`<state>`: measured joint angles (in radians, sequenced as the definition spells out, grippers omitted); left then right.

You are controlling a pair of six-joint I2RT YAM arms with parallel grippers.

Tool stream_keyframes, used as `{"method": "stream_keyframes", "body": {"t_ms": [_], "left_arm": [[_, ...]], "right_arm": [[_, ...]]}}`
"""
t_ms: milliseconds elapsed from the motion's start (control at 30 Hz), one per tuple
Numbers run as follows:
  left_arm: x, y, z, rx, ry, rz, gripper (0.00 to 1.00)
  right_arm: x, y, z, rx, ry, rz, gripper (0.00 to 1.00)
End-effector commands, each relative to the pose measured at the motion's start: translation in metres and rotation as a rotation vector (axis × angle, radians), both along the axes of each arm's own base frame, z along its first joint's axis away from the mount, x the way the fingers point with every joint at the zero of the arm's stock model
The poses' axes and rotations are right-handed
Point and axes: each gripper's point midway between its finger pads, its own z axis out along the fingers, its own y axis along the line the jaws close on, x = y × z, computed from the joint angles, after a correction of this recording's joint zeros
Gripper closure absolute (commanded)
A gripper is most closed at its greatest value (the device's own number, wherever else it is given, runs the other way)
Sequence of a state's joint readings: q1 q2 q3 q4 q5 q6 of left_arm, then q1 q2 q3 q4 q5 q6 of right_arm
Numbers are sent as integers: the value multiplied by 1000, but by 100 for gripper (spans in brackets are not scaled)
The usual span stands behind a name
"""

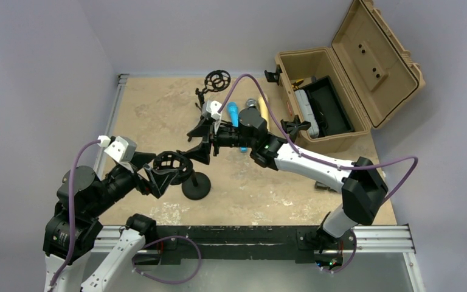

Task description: Remove the microphone from the stand

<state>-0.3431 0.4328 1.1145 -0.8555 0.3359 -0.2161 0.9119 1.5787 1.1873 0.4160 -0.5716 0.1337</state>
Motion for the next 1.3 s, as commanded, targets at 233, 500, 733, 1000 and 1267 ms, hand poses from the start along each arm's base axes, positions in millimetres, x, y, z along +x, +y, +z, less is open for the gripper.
{"method": "stream_keyframes", "body": {"t_ms": [233,500,733,1000,1267], "left_arm": [[2,1,5,2,-24,4,13],[1,1,5,1,-27,3,12],[1,1,5,2,-25,4,12],[0,2,5,3,-31,4,12],[1,0,8,-1,-35,0,12]], "right_arm": [[-8,9,10,41,-31,75,27],[0,11,-6,12,2,37,27],[0,5,33,86,3,8,27],[2,1,54,124,-10,-20,27],[-1,2,50,112,-28,3,27]]}}
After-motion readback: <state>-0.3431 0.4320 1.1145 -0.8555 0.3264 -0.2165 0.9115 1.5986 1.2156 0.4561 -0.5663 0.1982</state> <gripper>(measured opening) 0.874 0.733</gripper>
